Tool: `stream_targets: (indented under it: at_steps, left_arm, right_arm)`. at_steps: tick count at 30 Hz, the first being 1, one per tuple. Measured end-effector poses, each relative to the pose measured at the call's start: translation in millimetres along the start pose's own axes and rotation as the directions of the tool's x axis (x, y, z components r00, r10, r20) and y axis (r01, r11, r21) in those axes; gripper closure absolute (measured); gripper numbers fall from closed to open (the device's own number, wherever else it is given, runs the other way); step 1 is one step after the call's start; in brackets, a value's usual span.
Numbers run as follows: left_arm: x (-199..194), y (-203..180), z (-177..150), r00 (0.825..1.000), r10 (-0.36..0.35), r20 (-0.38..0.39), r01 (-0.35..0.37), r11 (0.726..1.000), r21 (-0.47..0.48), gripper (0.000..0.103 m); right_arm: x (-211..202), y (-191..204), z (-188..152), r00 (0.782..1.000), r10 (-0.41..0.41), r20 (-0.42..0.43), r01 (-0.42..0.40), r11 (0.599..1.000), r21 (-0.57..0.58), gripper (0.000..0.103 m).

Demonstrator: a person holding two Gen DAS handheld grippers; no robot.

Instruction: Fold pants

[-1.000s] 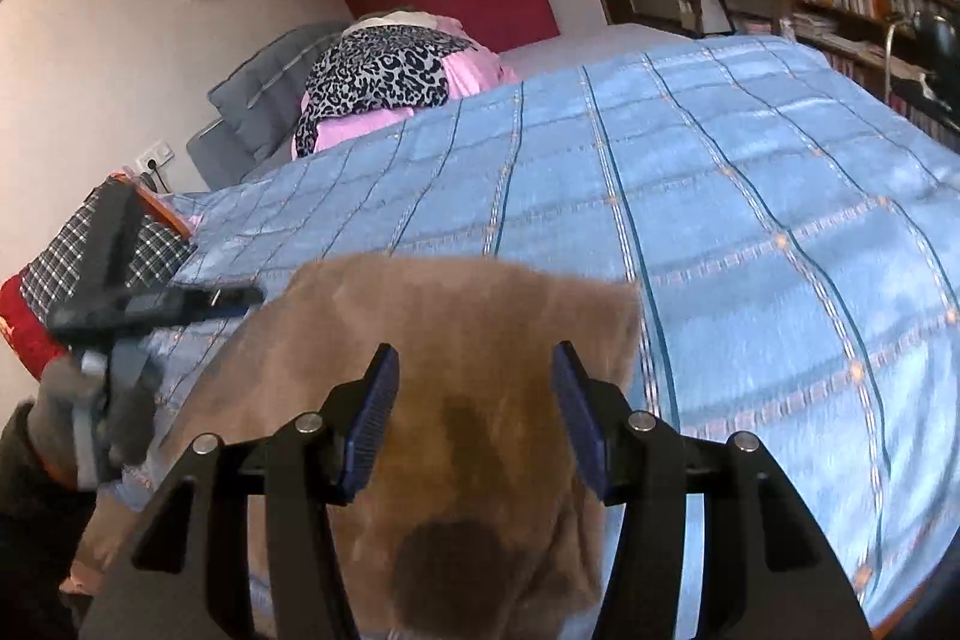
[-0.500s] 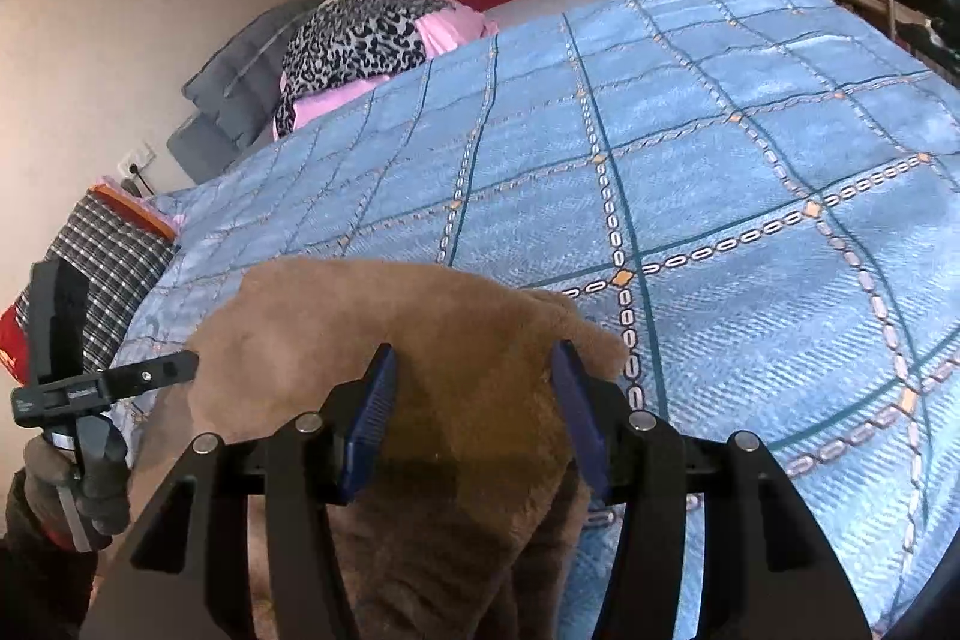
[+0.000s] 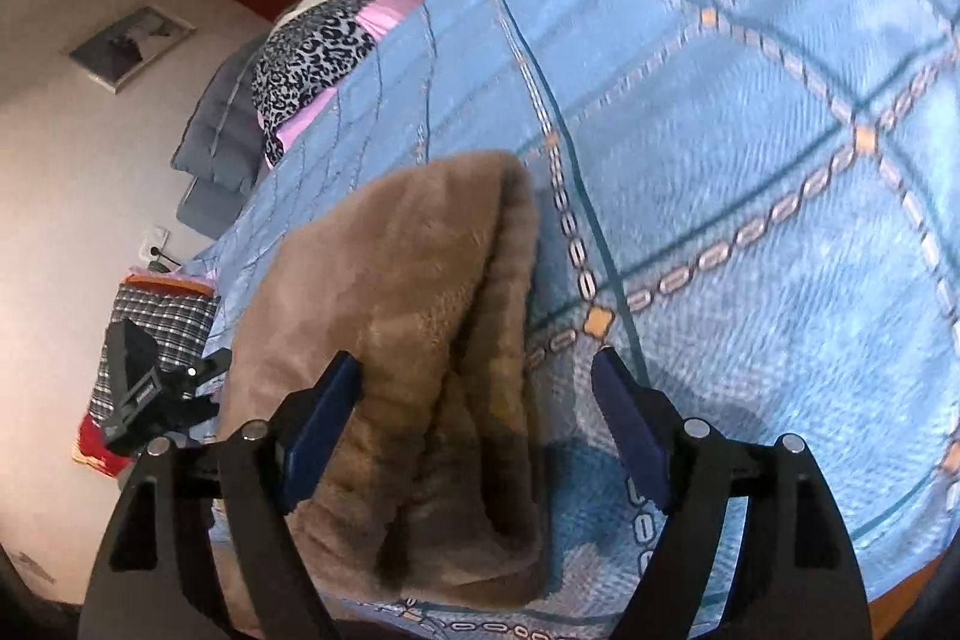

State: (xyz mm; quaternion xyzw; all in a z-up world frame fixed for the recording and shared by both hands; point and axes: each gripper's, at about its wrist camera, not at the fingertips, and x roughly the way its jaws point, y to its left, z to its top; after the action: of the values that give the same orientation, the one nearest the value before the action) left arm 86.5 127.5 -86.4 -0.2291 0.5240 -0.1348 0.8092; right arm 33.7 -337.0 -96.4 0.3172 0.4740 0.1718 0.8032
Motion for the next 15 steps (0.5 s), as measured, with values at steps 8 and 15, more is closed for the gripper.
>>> stream_targets:
  at_steps: [8,15]
  left_arm:
    - [21,18,-3,0.986,-0.149,-0.072,0.145,0.988,-0.056,0.009]
    - [41,24,-5,0.971,-0.215,-0.101,0.211,0.976,-0.047,0.009]
  right_arm:
    - [13,3,0,0.997,0.039,-0.067,-0.039,0.999,0.005,0.018]
    - [32,12,-3,0.991,0.056,-0.118,-0.058,0.998,-0.013,0.016]
